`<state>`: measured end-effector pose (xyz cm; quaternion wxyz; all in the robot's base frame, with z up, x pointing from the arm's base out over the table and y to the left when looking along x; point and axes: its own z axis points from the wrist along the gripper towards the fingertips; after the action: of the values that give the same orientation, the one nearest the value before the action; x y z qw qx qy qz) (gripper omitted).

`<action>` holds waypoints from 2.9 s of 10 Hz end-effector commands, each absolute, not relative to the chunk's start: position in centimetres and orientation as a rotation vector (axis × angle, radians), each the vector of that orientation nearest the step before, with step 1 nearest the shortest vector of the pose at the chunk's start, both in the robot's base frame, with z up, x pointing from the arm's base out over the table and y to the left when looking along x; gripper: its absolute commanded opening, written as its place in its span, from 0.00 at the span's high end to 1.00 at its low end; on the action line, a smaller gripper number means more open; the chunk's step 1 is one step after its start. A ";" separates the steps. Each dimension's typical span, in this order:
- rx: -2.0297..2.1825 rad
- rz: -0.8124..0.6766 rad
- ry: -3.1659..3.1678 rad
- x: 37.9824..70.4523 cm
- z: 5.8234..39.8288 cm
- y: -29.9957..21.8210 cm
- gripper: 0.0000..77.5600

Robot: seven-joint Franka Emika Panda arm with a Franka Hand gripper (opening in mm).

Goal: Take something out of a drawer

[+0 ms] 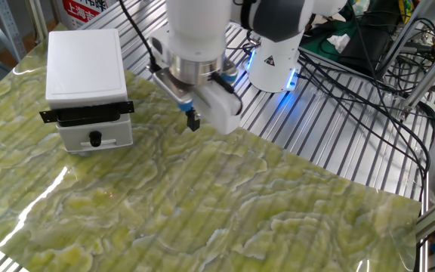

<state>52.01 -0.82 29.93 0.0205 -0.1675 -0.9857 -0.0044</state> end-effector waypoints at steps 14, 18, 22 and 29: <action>-0.694 -0.005 -3.030 55.2 30.7 -2.5 1.00; -0.867 -0.010 -2.980 55.2 30.7 -2.5 1.00; -0.901 -0.017 -2.988 55.2 30.7 -2.5 1.00; -0.899 -0.019 -2.987 55.8 30.3 -3.3 1.00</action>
<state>55.68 -3.25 30.14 0.0126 -0.2877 -0.9576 -0.0053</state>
